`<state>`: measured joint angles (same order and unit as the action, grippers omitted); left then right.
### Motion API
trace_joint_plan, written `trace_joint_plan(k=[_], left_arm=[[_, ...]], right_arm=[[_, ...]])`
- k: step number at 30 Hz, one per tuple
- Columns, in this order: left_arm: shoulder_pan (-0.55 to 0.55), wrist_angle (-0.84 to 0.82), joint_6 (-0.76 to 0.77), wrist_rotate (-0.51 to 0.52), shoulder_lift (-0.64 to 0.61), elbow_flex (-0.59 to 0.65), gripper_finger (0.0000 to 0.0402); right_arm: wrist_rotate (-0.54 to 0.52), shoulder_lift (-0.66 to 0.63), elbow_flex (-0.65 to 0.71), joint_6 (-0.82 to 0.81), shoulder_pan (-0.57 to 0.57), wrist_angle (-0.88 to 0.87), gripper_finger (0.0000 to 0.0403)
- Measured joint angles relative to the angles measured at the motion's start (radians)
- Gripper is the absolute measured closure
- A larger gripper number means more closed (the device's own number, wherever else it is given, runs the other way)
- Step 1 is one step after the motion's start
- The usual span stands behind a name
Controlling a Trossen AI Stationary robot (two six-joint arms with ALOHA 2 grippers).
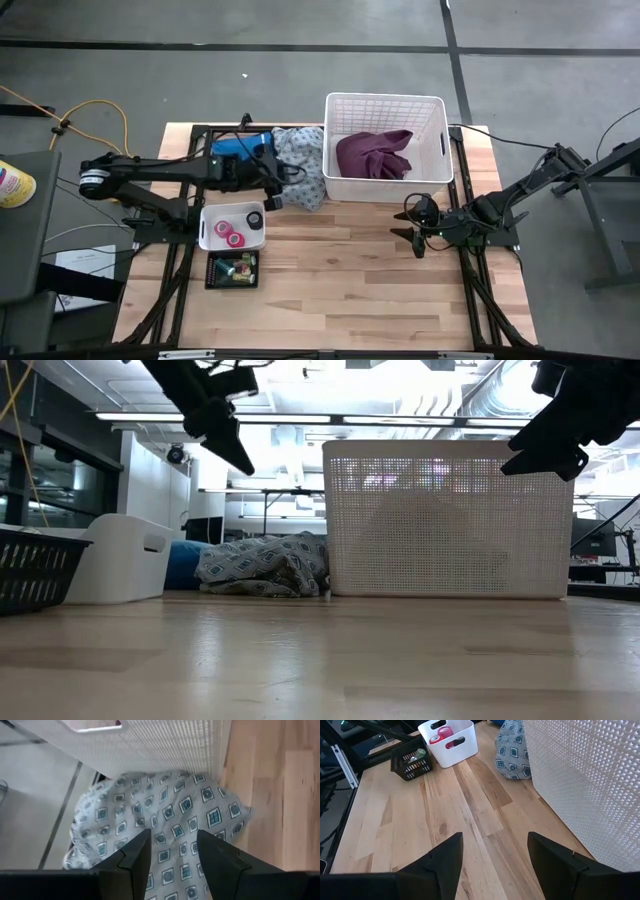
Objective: Pick & place medical supplies in basket/bin
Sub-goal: Put the blue patient gown into the white bin
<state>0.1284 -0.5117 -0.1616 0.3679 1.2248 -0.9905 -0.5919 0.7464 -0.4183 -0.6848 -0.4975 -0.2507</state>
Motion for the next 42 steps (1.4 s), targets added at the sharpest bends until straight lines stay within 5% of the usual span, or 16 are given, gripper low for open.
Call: trace_joint_plan(k=[14,32,42], left_arm=[[0.022,0.063,0.051,-0.005,0.129,0.0,0.0241],[-0.017,0.062,0.007,-0.017,0.16,0.0,0.009],[-0.123,0.028,-0.03,0.149,0.203,0.0,0.0087]], right_arm=[[0.0,0.0,0.0,0.0,0.0,-0.001,0.0192],[0.0,0.0,0.0,0.0,0.0,0.0,0.0192],[0.0,0.0,0.0,0.0,0.0,0.001,0.0192]])
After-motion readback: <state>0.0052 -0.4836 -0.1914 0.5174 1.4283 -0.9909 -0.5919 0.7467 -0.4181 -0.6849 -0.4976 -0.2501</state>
